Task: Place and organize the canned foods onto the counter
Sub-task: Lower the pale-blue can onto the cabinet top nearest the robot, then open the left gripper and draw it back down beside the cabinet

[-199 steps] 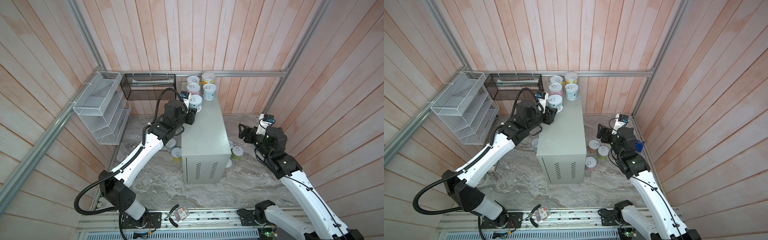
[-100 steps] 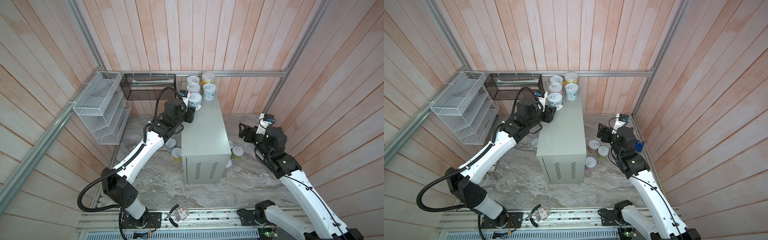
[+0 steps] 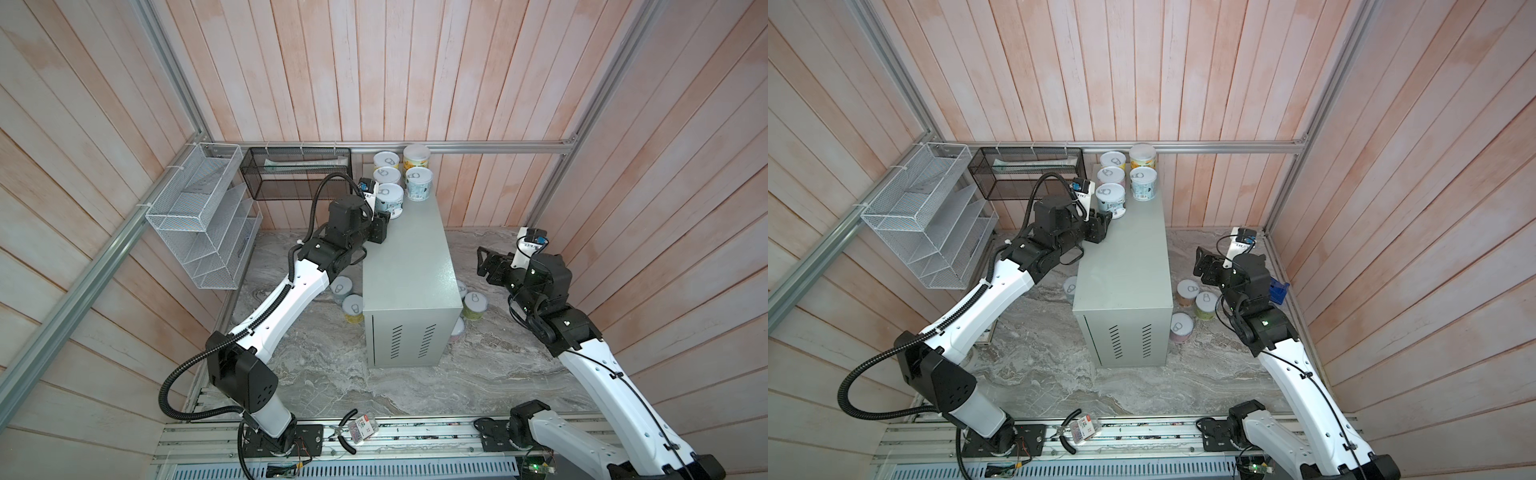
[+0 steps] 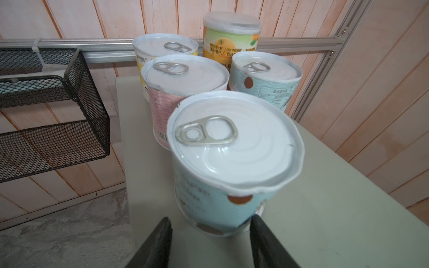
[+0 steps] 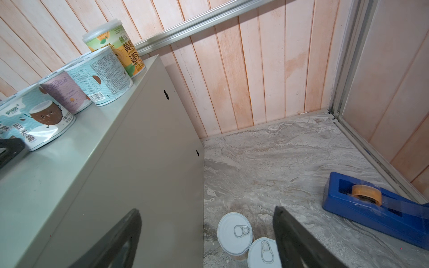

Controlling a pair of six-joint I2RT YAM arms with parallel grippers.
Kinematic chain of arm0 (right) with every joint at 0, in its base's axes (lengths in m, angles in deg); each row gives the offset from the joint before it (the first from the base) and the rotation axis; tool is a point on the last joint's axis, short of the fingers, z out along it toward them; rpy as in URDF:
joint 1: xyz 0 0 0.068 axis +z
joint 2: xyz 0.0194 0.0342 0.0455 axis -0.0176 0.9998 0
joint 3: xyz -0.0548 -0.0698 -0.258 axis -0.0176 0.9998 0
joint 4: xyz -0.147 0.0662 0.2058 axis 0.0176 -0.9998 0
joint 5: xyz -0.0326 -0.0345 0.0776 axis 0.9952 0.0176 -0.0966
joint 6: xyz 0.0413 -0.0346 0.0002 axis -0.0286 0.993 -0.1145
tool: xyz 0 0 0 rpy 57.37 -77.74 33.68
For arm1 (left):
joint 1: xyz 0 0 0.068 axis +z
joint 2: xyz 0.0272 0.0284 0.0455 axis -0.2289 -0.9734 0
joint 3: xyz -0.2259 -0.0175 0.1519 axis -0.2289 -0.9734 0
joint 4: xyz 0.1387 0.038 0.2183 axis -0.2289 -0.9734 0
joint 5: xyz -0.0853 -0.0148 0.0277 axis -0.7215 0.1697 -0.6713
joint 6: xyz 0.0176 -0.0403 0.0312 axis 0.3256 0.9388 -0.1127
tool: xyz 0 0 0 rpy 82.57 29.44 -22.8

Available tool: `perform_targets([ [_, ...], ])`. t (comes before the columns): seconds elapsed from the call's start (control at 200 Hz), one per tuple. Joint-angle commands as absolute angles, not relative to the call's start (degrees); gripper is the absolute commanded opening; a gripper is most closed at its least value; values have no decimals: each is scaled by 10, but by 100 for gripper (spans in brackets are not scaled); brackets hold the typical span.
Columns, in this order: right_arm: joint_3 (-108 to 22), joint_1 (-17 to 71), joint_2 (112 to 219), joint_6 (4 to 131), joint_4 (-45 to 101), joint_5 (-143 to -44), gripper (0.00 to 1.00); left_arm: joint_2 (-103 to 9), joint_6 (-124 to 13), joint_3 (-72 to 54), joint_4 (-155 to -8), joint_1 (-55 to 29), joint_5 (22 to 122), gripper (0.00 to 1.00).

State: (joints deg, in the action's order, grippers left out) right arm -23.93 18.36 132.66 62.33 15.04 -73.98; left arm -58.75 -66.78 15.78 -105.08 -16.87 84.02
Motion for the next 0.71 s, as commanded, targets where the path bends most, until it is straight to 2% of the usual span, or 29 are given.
perform_targets([
  [0.0,-233,186,1330,629,139,-720,87,-543,-670,143,-1058,-166,843,59],
  [0.235,-221,179,1334,628,112,-719,89,-433,-657,44,-1031,-166,902,66],
  [0.295,-214,177,1331,627,106,-719,90,-391,-647,-16,-996,-166,938,75],
  [0.39,-201,173,1327,622,93,-720,90,-334,-629,-87,-976,-166,989,100],
  [0.525,-183,173,1328,614,74,-728,93,-291,-610,-139,-1002,-161,1040,100],
  [0.7,-132,173,1331,585,72,-760,96,-256,-542,-247,-1000,-145,1028,100],
])
